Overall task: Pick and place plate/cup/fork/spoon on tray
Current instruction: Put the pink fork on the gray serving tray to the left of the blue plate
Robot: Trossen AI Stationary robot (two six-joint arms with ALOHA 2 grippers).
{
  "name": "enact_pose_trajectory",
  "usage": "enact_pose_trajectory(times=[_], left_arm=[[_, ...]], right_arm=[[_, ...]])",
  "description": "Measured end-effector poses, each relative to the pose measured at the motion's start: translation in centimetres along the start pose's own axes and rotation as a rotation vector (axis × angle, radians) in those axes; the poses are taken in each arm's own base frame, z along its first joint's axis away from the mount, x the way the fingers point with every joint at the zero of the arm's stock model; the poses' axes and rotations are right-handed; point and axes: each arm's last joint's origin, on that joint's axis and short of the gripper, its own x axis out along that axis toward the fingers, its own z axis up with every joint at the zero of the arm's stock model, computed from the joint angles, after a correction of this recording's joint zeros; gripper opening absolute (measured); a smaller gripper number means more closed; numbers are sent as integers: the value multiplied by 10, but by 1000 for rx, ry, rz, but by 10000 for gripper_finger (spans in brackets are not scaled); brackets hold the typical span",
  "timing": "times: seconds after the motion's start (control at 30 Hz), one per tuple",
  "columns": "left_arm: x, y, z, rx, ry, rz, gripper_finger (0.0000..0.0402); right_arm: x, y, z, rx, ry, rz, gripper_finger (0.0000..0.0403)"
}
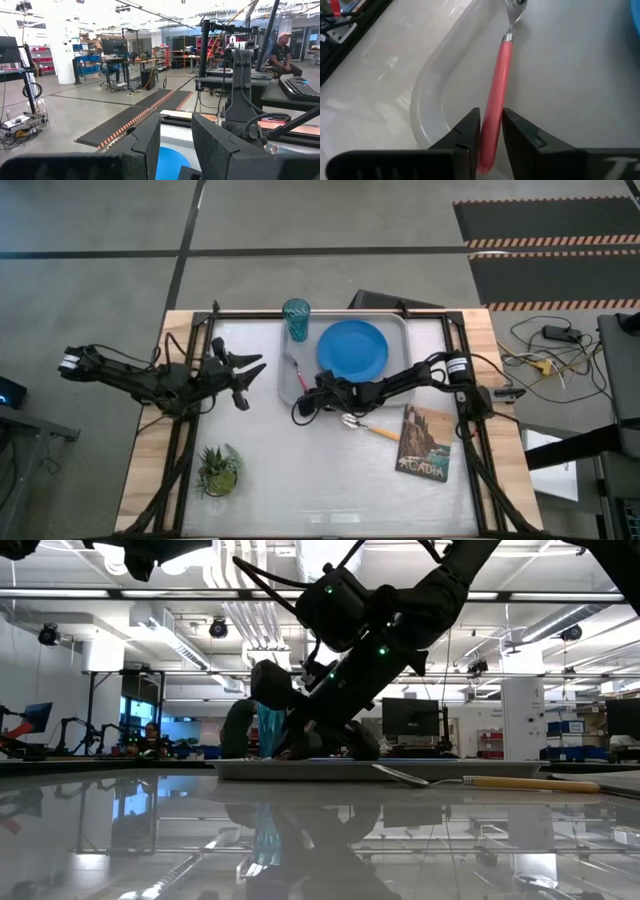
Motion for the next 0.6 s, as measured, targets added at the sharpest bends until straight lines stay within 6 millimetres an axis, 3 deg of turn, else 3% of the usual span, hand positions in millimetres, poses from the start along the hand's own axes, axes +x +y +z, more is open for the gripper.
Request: enact_pose_trajectory(times=[0.6], left_arm=[[2, -2, -2, 6, 9, -1, 94]], right_arm=[[-7, 10, 14, -29, -40, 88, 82]])
